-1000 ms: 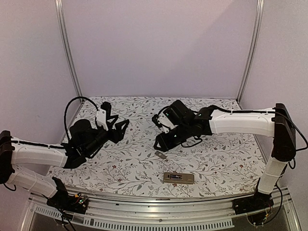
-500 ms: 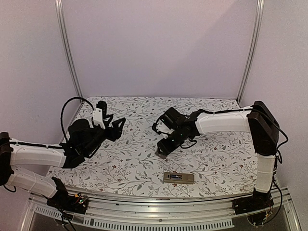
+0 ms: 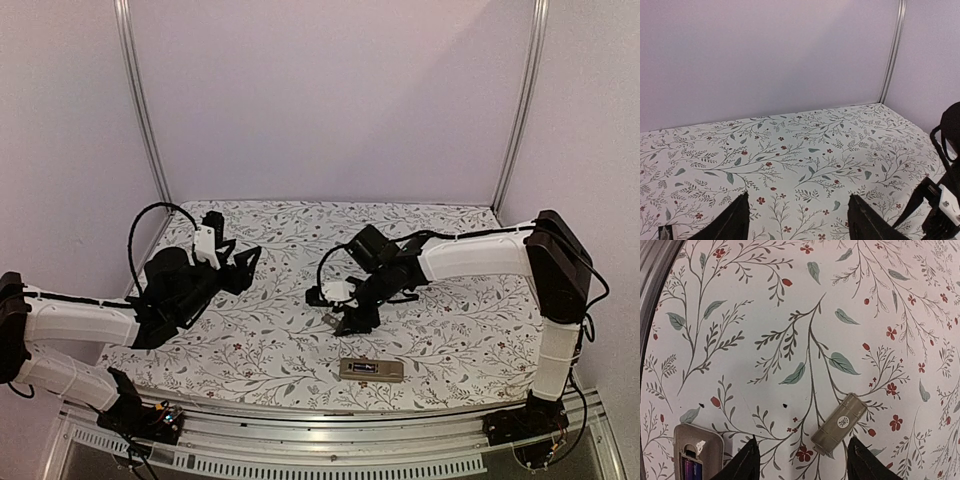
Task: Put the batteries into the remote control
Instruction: Pick up the battery cover at the center of the board.
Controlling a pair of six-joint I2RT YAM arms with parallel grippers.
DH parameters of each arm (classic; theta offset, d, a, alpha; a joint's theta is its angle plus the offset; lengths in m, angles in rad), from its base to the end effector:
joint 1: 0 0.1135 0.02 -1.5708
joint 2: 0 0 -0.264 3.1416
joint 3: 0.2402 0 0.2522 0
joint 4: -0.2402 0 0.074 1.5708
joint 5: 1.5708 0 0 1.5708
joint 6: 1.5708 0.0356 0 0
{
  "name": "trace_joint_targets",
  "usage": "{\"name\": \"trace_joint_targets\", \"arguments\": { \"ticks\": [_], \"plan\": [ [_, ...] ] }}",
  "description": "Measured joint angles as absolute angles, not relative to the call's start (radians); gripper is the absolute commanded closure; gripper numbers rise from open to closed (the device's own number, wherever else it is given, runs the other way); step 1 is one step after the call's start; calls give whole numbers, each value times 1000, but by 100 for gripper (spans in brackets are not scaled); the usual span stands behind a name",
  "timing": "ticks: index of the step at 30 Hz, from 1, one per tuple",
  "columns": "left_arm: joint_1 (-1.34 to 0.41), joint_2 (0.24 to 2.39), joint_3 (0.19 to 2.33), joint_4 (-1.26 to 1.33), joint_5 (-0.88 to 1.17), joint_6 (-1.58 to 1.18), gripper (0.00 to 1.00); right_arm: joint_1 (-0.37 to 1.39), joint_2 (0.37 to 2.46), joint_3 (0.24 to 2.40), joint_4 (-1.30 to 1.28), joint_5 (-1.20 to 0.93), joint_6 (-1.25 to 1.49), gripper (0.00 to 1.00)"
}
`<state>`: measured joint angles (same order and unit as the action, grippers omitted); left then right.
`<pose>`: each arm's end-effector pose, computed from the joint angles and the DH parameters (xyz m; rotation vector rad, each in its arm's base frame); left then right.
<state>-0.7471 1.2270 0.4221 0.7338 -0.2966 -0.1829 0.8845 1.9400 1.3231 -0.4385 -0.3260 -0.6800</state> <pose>0.1918 -0.1635 0.2194 0.2379 1.6423 -0.4669 0.2465 0.3189 0.1732 -1.9269 1.7780 0.4990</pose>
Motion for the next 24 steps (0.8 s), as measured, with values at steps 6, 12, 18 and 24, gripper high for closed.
{"name": "trace_joint_targets", "arguments": {
  "ticks": [6, 12, 18, 24],
  "plan": [
    [-743, 1227, 422, 728, -298, -171, 33, 850, 1950, 1335, -463, -359, -969, 51],
    [-733, 1227, 422, 727, -298, -167, 33, 838, 2008, 1371, -500, -357, -1118, 55],
    [-728, 1232, 422, 727, -297, -167, 33, 838, 2034, 1371, -512, -346, -1176, 62],
    [-724, 1236, 422, 723, -296, -167, 33, 838, 2046, 1371, -508, -339, -1196, 72]
  ]
}}
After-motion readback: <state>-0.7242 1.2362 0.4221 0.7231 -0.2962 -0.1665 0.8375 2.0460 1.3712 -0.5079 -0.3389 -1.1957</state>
